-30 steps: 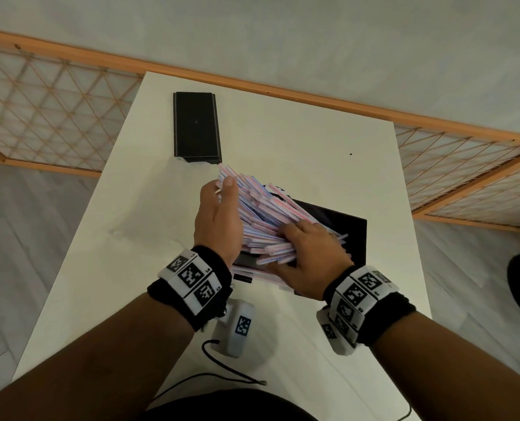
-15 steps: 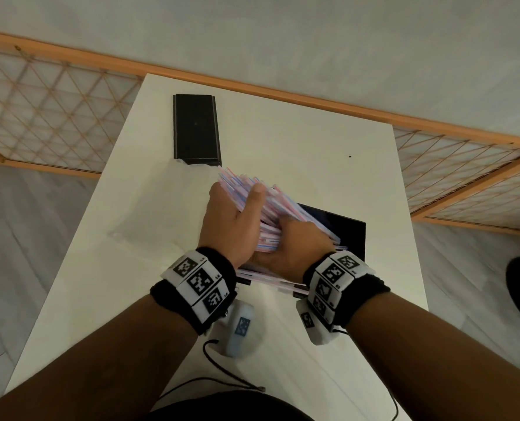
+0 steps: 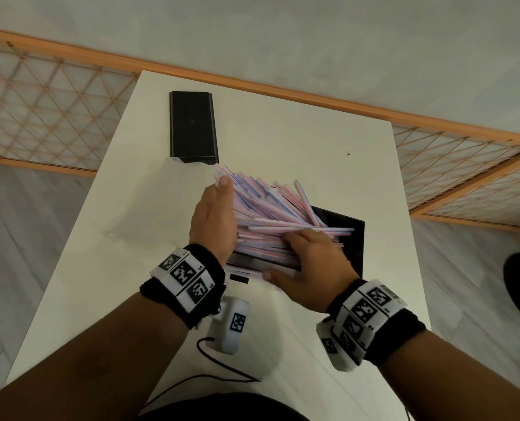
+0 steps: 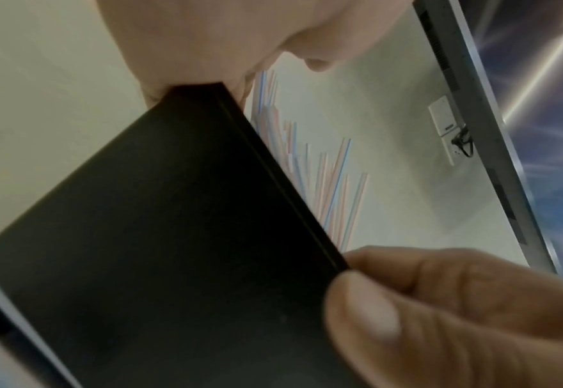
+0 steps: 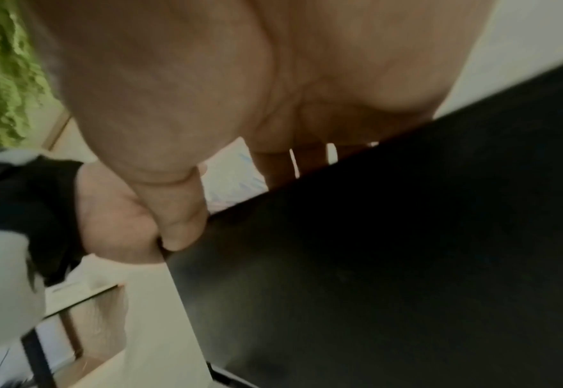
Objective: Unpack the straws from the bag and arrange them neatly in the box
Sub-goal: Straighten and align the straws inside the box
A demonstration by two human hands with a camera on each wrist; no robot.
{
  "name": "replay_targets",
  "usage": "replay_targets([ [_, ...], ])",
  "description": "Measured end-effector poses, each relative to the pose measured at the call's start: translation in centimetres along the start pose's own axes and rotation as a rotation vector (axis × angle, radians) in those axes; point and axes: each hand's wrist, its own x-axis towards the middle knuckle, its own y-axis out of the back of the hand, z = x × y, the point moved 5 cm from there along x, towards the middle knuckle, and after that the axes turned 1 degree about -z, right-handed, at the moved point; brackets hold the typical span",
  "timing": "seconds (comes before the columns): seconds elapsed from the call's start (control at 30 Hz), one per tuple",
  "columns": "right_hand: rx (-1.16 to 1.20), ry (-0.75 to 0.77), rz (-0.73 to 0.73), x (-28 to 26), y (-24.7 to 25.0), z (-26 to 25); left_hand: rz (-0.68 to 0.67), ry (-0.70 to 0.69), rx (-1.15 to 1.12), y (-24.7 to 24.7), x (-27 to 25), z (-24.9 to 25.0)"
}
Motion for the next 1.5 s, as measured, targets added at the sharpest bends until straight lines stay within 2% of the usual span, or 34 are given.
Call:
replay_targets([
  [0.1, 0.042, 0.041, -0.014, 0.7, -0.2, -0.8, 0.055, 0.013, -0.024, 0.4, 0.4, -0.6],
  [0.27, -0.160, -0.109, -0.119, 1.7, 0.2, -0.2, 0.079, -0.002, -0.006, 0.7, 0.2, 0.0],
  [0.37, -0.085, -0.095, -0.197, 2.4, -0.8, -0.3, 0.067, -0.014, 0.019, 0.7, 0.1, 0.2],
  [0.67, -0.012, -0.090, -0.223, 4.0, -1.1, -0.7, 0.139, -0.047, 0.121, 1.4, 0.4, 0.0],
  [0.8, 0.036, -0.073, -0.267, 4.2, -1.3, -1.0, 0.158, -0.004, 0.068, 1.6, 0.0, 0.3],
  [1.03, 0.016, -0.092, -0.295, 5.2, -1.5, -1.8, 0.075, -0.052, 0.146, 0.9, -0.3, 1.2],
  [1.13, 0.040, -0.077, -0.265, 5.0, -1.2, -2.0, 0.054, -0.067, 0.134, 0.7, -0.4, 1.4],
  [1.3, -0.029, -0.040, -0.157, 4.3, 0.4, -2.5, 0.108, -0.106, 0.112, 1.2, -0.5, 2.0],
  [1.43, -0.054, -0.033, -0.045, 2.9, 0.9, -2.8, -0.069, -0.012, 0.283, 0.1, -0.8, 1.1],
  [1.5, -0.036, 0.009, 0.021, 1.6, 1.1, -2.8, -0.076, 0.002, 0.236, 0.1, -1.1, 1.0],
])
